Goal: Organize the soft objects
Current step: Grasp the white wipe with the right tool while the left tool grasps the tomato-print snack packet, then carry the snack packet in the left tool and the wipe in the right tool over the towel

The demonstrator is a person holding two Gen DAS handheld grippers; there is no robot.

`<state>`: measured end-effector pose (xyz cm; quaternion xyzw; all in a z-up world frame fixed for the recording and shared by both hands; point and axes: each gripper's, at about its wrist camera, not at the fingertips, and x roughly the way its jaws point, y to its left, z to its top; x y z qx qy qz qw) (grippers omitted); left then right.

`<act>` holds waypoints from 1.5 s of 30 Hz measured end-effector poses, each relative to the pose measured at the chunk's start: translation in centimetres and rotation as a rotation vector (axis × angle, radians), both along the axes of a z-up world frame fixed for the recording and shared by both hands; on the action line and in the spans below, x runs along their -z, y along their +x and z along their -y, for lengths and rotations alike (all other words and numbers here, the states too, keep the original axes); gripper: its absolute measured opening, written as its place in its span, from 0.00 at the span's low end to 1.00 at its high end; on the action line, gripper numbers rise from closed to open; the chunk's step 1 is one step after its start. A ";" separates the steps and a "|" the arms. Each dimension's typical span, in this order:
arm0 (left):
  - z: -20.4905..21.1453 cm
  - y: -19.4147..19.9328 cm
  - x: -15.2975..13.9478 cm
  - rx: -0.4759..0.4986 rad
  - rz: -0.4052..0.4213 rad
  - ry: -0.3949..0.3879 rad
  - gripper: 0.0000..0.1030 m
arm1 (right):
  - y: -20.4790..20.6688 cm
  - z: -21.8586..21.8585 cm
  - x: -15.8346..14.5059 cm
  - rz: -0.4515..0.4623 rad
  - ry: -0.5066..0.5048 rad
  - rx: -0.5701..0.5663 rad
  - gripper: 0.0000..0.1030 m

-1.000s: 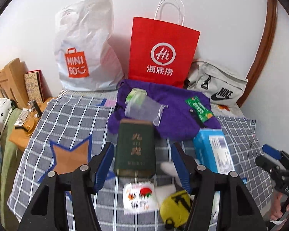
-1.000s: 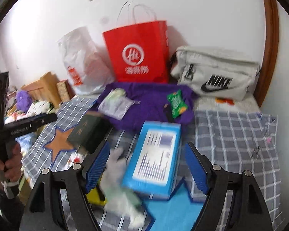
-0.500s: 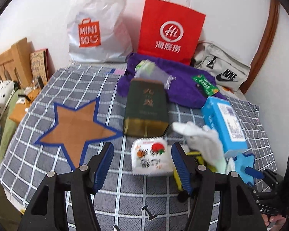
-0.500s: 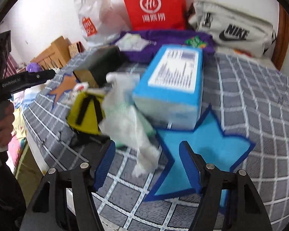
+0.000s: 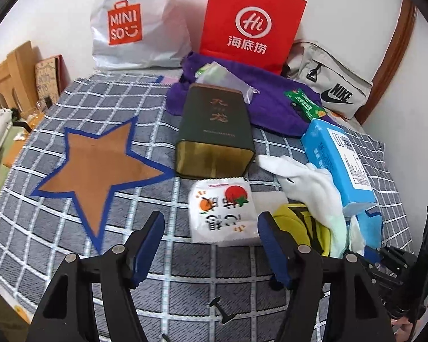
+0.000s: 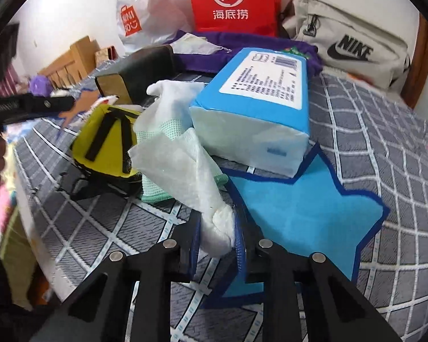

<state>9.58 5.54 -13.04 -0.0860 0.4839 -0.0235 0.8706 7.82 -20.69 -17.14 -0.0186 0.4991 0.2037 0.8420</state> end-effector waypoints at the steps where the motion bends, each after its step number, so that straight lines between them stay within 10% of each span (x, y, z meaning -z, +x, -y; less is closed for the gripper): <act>1: 0.1 0.3 0.2 0.000 0.000 -0.009 0.65 | -0.1 0.2 -0.1 0.000 0.009 0.001 0.21; 15: 0.6 3.5 3.5 0.002 -0.048 -0.075 0.68 | 0.1 1.2 0.1 -0.017 0.019 0.005 0.21; 18: 0.6 3.4 3.7 0.017 -0.037 -0.083 0.57 | 0.2 1.1 0.1 -0.017 0.017 0.005 0.21; 45: -2.2 1.2 0.3 -0.016 0.052 -0.108 0.50 | 0.1 1.8 -3.9 0.033 0.006 0.104 0.20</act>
